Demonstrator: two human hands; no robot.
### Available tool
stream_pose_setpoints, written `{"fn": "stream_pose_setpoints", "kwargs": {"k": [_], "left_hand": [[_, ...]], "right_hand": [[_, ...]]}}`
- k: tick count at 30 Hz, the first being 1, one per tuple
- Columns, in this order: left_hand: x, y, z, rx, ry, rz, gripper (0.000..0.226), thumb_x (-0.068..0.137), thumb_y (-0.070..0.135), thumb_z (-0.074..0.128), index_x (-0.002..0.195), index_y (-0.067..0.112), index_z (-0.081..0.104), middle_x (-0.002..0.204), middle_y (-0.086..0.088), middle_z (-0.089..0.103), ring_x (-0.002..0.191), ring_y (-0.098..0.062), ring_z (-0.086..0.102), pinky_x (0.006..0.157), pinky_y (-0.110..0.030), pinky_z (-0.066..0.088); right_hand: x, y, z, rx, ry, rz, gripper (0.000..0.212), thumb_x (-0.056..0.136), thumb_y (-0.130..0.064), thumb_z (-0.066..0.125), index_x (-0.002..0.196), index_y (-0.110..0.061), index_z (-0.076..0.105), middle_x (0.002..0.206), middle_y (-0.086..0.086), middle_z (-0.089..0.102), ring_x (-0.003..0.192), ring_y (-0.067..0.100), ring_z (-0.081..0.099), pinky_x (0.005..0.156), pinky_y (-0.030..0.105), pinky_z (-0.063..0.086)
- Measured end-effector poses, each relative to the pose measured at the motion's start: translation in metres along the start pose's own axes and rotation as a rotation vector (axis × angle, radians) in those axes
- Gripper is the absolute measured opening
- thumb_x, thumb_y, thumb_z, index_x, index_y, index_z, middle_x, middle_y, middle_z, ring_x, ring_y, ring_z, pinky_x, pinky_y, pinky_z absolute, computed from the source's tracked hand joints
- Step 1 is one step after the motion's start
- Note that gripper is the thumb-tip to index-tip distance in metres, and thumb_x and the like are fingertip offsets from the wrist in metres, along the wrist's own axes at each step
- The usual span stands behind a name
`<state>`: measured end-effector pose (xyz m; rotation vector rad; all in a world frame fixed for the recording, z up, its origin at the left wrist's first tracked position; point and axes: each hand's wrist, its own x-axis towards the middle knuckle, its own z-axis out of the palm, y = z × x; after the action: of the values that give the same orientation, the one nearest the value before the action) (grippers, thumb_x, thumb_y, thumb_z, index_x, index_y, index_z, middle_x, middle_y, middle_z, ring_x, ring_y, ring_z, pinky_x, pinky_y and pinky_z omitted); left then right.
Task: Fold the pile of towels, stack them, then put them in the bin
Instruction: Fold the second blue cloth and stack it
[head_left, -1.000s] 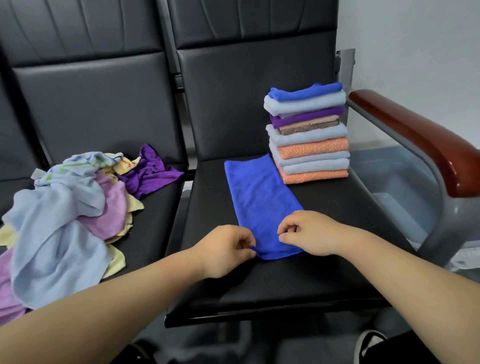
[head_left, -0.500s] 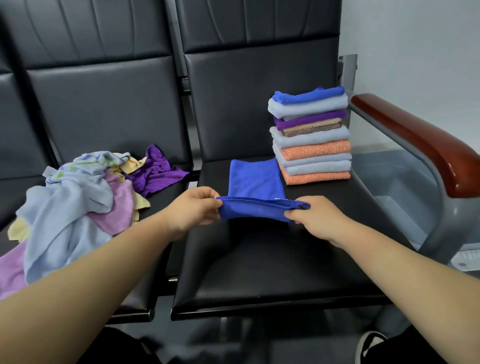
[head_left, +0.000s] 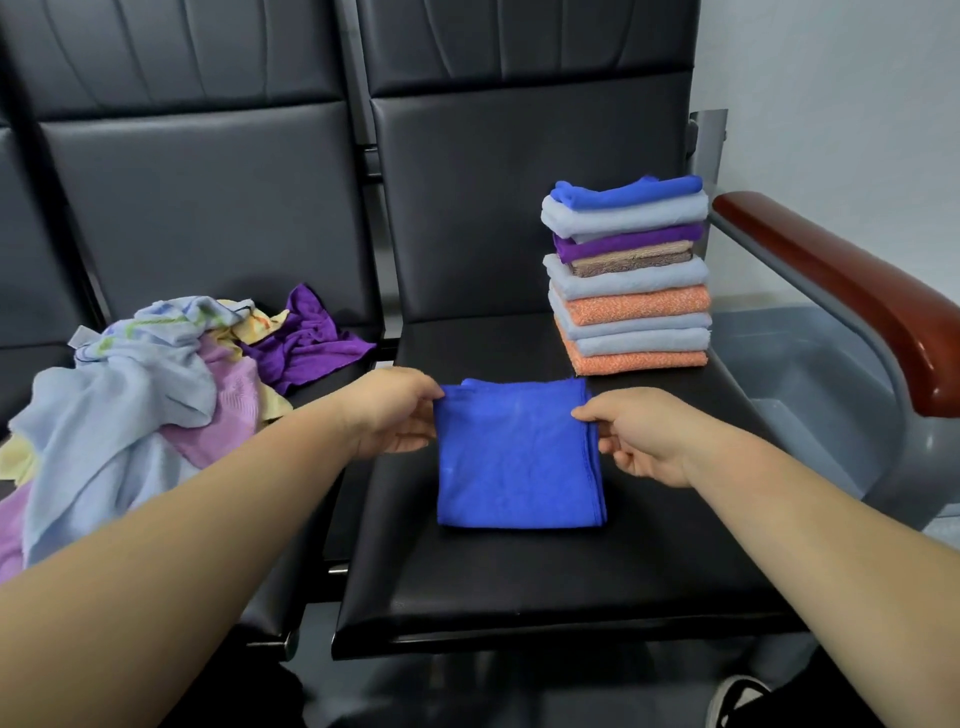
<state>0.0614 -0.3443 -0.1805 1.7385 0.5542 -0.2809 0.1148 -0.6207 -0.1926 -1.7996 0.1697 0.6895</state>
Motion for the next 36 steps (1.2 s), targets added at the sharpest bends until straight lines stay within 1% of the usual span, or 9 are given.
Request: {"fn": "stream_pose_setpoints", "kwargs": {"k": [5,10,16,19,23,27,30,33,36], "left_hand": [[0.04,0.004,0.017,0.064,0.179,0.209,0.02,0.099,0.009,0.052,0.08,0.014,0.052,0.066,-0.006,0.052,0.052,-0.02,0.047,0.048,-0.024,0.038],[0.074,-0.004,0.028,0.399,0.341,0.317,0.017,0.097,0.022,0.058,0.08,0.017,0.057,0.076,-0.003,0.067,0.075,-0.026,0.065,0.074,-0.04,0.054],[0.1,-0.025,0.029,0.639,0.47,0.354,0.016,0.098,0.035,0.056,0.083,0.029,0.053,0.082,0.009,0.062,0.084,-0.019,0.06,0.073,-0.033,0.044],[0.103,-0.025,0.024,0.675,0.47,0.279,0.023,0.098,0.046,0.053,0.087,0.026,0.053,0.085,0.006,0.063,0.086,-0.021,0.061,0.074,-0.035,0.046],[0.095,-0.022,0.024,0.721,0.367,0.196,0.031,0.091,0.05,0.057,0.085,0.02,0.056,0.085,0.003,0.065,0.082,-0.02,0.062,0.068,-0.033,0.045],[0.09,-0.021,0.027,0.786,0.252,0.127,0.027,0.085,0.04,0.058,0.071,0.018,0.05,0.077,-0.001,0.06,0.071,-0.023,0.058,0.056,-0.031,0.038],[0.082,-0.019,0.031,0.734,0.254,0.129,0.024,0.091,0.029,0.06,0.072,0.016,0.053,0.076,-0.001,0.06,0.068,-0.02,0.056,0.055,-0.03,0.037],[0.077,-0.021,0.032,0.545,0.285,0.155,0.013,0.092,0.021,0.06,0.081,0.014,0.055,0.083,-0.002,0.062,0.073,-0.019,0.056,0.062,-0.031,0.042],[0.067,-0.014,0.033,0.26,0.305,0.215,0.013,0.093,0.022,0.055,0.084,0.017,0.049,0.081,-0.003,0.057,0.075,-0.023,0.053,0.069,-0.038,0.048]], "right_hand": [[0.031,-0.001,0.008,-0.175,0.184,-0.165,0.017,0.095,-0.023,0.064,0.081,-0.016,0.057,0.077,0.008,0.054,0.066,0.019,0.046,0.061,0.034,0.037],[0.064,0.005,0.011,-0.449,0.363,-0.295,0.044,0.096,-0.026,0.063,0.064,-0.02,0.034,0.065,0.002,0.04,0.061,0.019,0.039,0.058,0.035,0.03],[0.082,0.009,0.017,-0.704,0.46,-0.324,0.037,0.1,-0.036,0.058,0.07,-0.018,0.047,0.073,0.0,0.054,0.066,0.018,0.051,0.055,0.033,0.036],[0.085,0.008,0.012,-0.84,0.463,-0.255,0.038,0.094,-0.054,0.052,0.078,-0.02,0.054,0.094,0.004,0.062,0.085,0.025,0.06,0.064,0.035,0.043],[0.083,0.004,0.012,-0.94,0.394,-0.138,0.055,0.088,-0.068,0.046,0.104,-0.018,0.063,0.112,0.006,0.055,0.104,0.028,0.056,0.078,0.039,0.049],[0.077,0.0,0.021,-0.88,0.226,-0.138,0.031,0.087,-0.047,0.061,0.083,-0.016,0.058,0.092,0.002,0.062,0.084,0.023,0.064,0.064,0.034,0.046],[0.069,0.001,0.023,-0.839,0.218,-0.164,0.024,0.089,-0.032,0.065,0.076,-0.016,0.052,0.08,0.0,0.057,0.072,0.018,0.058,0.06,0.031,0.043],[0.062,0.001,0.026,-0.744,0.224,-0.244,0.023,0.093,-0.026,0.062,0.078,-0.016,0.049,0.082,0.0,0.054,0.072,0.016,0.053,0.059,0.03,0.039],[0.05,-0.002,0.028,-0.478,0.199,-0.356,0.019,0.096,-0.026,0.062,0.085,-0.012,0.054,0.088,0.004,0.06,0.074,0.018,0.055,0.062,0.032,0.041]]}}
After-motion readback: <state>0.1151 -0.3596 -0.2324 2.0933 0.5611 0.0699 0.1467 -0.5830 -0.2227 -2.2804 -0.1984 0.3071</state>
